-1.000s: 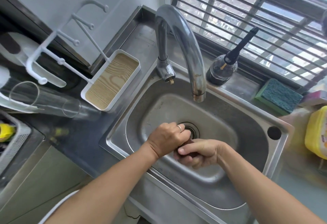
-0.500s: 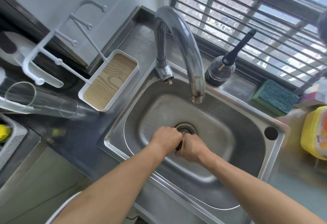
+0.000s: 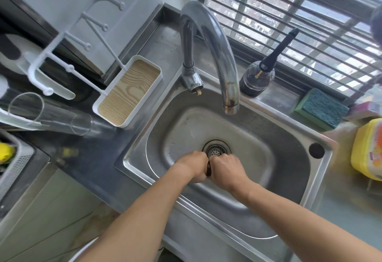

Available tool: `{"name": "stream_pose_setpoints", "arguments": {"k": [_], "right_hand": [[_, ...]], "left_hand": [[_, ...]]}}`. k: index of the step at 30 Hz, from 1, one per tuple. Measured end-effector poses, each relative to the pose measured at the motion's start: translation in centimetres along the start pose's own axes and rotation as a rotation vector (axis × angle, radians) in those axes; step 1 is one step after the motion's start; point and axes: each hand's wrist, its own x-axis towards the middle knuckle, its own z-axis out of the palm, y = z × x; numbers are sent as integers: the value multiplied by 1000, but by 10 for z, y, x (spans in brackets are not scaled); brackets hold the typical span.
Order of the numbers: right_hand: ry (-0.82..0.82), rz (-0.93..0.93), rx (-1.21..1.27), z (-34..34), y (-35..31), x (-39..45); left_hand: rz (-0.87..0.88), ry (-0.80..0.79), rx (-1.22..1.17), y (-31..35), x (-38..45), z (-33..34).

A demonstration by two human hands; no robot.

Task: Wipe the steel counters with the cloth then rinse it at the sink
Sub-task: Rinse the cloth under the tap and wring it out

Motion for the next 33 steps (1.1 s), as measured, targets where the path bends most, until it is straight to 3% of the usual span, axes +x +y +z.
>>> {"name": "stream_pose_setpoints", "arguments": {"k": [11,16,18,20,22,27,33], "right_hand": [[225,-70,-113,5,0,-2],[307,3,-110,-4,4,3],[271,97,39,-9,7,2],[52,184,345,-14,8,-3],[0,199,626,-18,9,-7],[67,199,986,-17,9,-17],[163,217,1376,-7,14,-23]], "left_hand": [[11,-137,-189,-6,-9,-10],[8,73,-252,-7,-8,-1],[16,209,-295,-8,-7,4],[20,361,-392,-8,-8,8],[-54,449,-607,-5,-10,10],[-325,397,-1646,3,-8,12],[-155,504,-1727,15,-15,11]]}}
